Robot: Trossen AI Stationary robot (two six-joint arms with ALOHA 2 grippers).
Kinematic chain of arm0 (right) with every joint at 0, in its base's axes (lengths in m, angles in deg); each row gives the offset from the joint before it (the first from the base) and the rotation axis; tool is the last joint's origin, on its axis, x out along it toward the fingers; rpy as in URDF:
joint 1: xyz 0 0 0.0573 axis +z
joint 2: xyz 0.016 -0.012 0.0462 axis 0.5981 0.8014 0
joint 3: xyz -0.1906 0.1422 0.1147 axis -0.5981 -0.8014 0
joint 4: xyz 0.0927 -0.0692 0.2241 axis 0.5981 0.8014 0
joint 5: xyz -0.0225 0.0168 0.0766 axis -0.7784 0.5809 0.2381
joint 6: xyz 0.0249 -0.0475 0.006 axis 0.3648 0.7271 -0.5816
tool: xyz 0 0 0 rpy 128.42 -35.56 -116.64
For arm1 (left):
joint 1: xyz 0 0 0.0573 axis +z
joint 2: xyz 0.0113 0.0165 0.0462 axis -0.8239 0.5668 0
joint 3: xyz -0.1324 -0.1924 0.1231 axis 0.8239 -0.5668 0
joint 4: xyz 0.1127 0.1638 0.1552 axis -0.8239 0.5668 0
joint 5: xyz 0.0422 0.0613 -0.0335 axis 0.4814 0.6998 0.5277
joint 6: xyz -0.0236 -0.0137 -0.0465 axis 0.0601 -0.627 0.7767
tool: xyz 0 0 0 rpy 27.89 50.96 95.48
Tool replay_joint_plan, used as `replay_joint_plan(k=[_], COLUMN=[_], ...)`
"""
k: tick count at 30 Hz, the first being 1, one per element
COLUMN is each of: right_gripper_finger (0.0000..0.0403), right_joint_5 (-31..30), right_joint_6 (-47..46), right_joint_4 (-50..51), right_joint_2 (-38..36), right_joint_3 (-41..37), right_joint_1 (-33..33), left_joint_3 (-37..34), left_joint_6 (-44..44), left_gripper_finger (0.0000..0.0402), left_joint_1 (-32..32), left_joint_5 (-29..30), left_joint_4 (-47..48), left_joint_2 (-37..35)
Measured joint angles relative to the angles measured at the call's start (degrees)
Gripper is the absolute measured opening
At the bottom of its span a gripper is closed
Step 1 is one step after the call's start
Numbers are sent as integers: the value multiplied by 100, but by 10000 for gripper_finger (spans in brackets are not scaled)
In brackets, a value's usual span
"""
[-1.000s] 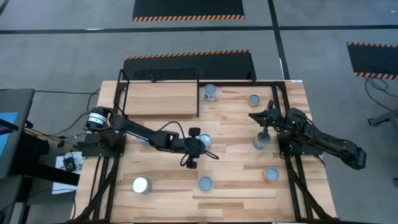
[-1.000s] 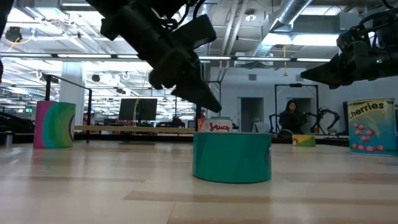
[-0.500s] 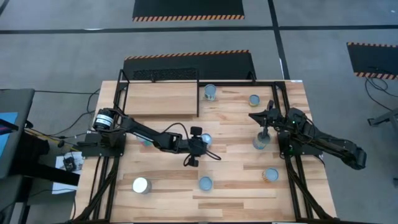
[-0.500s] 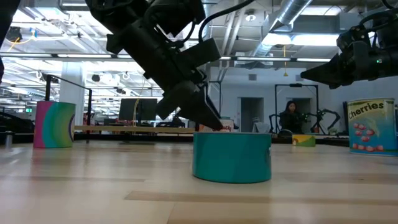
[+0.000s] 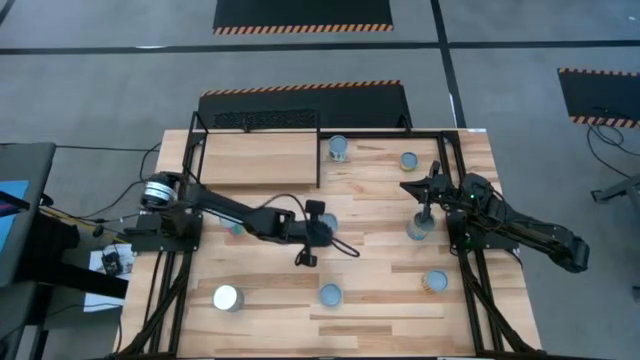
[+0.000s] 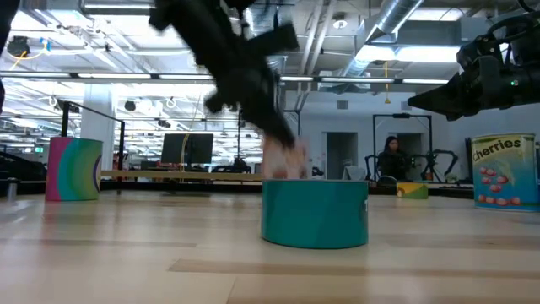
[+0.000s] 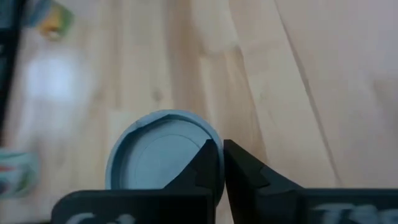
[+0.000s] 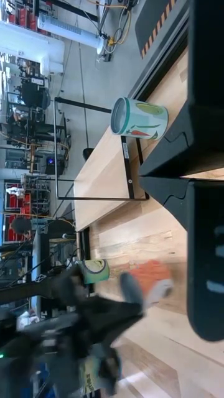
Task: Pick and place cans onto a shelf
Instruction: Put the canned saucy meatballs on the shelf
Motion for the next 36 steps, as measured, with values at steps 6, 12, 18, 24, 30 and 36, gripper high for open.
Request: replay_joint_plan(k=[6, 12, 18, 24, 30, 36], right_gripper_finger=[33, 33, 33, 33, 33, 33], right_joint_5=[2, 4, 2, 4, 3, 4], right_joint_6=[0, 0, 0, 0, 0, 0], right_joint_4=[0, 1, 2, 2, 2, 2], right_joint_2=[0, 1, 2, 2, 2, 2], right_joint_3=[0, 1, 1, 2, 1, 2], right_joint_1=[2, 1, 0, 0, 1, 0], left_joint_3=[114, 82, -570, -1887, -2492, -2483], left_joint_6=[1192, 3010, 3803, 2800, 2134, 1718], left_gripper_finger=[1, 0, 0, 0, 0, 0], left_joint_1=[-31, 119, 1236, 3254, 5060, 6064], left_joint_5=[398, 1755, 2093, 1200, -110, -559], left_joint_4=[1947, 4180, 4757, 3152, 1416, 948], left_joint_2=[-1313, -2596, -3752, -4454, -4399, -3947])
